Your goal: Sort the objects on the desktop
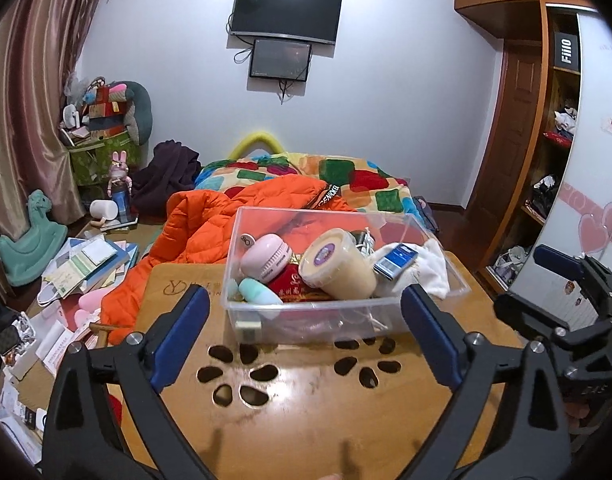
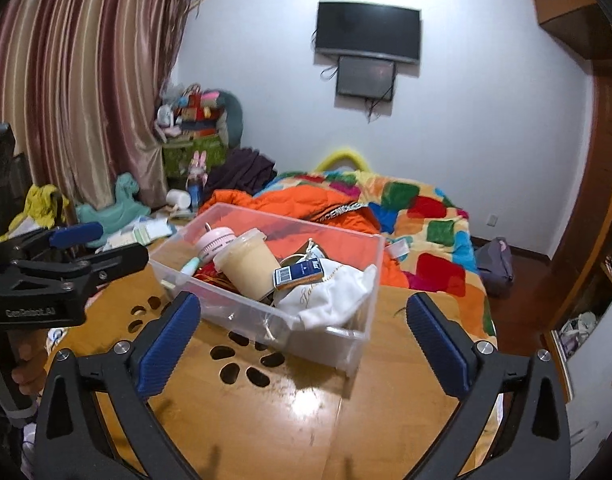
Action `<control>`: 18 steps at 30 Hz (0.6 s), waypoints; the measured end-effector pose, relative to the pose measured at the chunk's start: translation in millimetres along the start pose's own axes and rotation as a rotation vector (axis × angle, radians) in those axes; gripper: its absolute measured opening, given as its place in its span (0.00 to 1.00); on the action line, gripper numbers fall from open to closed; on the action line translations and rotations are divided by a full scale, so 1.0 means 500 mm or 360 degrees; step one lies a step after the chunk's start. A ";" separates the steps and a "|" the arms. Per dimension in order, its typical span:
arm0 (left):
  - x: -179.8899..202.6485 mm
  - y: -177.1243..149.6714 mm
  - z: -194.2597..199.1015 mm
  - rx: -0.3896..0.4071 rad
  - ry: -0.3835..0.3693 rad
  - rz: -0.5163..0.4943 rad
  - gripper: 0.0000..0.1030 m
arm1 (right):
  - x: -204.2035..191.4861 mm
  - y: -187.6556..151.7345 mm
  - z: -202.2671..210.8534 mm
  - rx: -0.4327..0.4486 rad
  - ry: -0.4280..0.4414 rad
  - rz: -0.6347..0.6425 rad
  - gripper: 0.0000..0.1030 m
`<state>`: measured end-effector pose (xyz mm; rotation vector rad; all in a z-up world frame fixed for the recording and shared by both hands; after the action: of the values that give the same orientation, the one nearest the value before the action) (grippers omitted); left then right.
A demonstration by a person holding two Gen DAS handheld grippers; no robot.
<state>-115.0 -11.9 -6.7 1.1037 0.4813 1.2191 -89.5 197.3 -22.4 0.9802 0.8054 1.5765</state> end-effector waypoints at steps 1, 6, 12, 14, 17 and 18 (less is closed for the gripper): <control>0.005 -0.005 0.006 0.0003 0.0008 -0.0010 0.95 | 0.003 -0.003 0.006 0.0004 -0.0009 -0.0013 1.00; 0.033 -0.028 0.032 0.0003 0.0012 -0.0041 0.95 | 0.019 -0.024 0.035 0.0002 -0.0028 -0.0081 1.00; 0.052 -0.049 0.055 0.0020 0.0006 -0.0044 0.95 | 0.027 -0.044 0.046 -0.0037 0.0010 -0.0139 1.00; 0.057 -0.052 0.058 0.0024 0.0008 -0.0053 0.95 | 0.027 -0.049 0.046 -0.0050 0.0009 -0.0149 1.00; 0.063 -0.053 0.065 0.0055 0.0024 -0.0061 0.95 | 0.027 -0.056 0.046 -0.0069 0.0008 -0.0156 1.00; 0.064 -0.054 0.066 0.0059 0.0022 -0.0061 0.95 | 0.027 -0.059 0.046 -0.0074 0.0013 -0.0161 1.00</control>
<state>-64.6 5.1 -7.6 1.1131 0.5355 1.1889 -57.6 216.9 -35.8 0.8864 0.8080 1.5069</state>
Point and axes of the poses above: each gripper's, at about its wrist camera, not at the fingertips, and z roughly against the way its jaws point, x to its right, y to its top, the point moved 3 cm from there along -z, roughly the way its jaws point, and after that the axes turned 15 degrees about -y, right-handed, at the moved point
